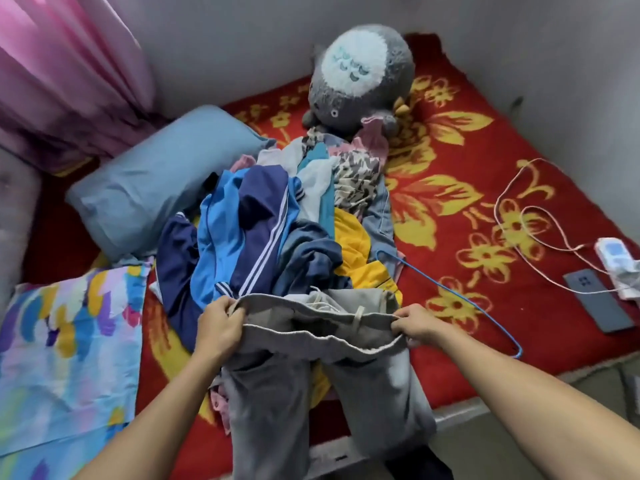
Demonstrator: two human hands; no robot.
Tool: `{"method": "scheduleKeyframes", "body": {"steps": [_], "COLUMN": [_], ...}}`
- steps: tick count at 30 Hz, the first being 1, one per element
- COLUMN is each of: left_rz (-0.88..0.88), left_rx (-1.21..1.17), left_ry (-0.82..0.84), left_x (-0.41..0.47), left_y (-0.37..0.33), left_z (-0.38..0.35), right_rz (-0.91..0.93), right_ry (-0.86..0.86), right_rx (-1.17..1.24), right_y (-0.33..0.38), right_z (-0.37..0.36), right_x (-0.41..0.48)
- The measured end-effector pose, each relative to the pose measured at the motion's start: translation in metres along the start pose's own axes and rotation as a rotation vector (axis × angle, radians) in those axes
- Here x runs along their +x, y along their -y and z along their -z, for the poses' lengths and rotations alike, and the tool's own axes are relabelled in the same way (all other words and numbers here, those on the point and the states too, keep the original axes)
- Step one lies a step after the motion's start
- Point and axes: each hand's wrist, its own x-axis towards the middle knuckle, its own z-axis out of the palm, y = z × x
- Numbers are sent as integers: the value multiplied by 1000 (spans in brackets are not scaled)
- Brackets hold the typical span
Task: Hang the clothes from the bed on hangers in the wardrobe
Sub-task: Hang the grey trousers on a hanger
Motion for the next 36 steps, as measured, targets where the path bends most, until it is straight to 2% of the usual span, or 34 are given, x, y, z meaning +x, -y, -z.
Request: {"method": "scheduleKeyframes", "body": {"steps": [2, 4, 5, 7, 9, 13, 17, 22, 26, 29, 32, 36], "left_rz": [-20, -27, -22, -11, -3, 15, 29, -13, -8, -5, 12, 21], "left_rx": [44, 77, 88, 97, 108, 116, 99, 176, 202, 214, 227, 232], "left_ry": [13, 27, 32, 38, 29, 5, 12, -15, -19, -21, -19, -27], "left_x": [15, 26, 30, 31, 28, 27, 29, 32, 27, 21, 19, 19], "left_y": [-10, -16, -18, -18, -15, -2, 0, -11, -27, -37, -43, -55], "left_z": [-19, -39, -50, -70, -88, -104, -100, -83, -74, -64, -47, -18], "right_rz": [-115, -185, -160, -122, -133, -87, 6, 6, 101, 240, 469, 753], "right_ry": [108, 51, -16, -117, -99, -76, -122, -392, -618, -705, -591, -178], "right_rx": [108, 154, 88, -232, -497, -783, -727, -619, -510, -447, -293, -27], "right_y": [-14, -36, -50, -79, -106, -132, -146, -131, -66, -5, 44, 96], "right_z": [7, 17, 22, 26, 21, -6, 1, 80, 130, 145, 150, 149], "right_x": [27, 62, 79, 107, 127, 142, 146, 136, 103, 68, 33, -15]}}
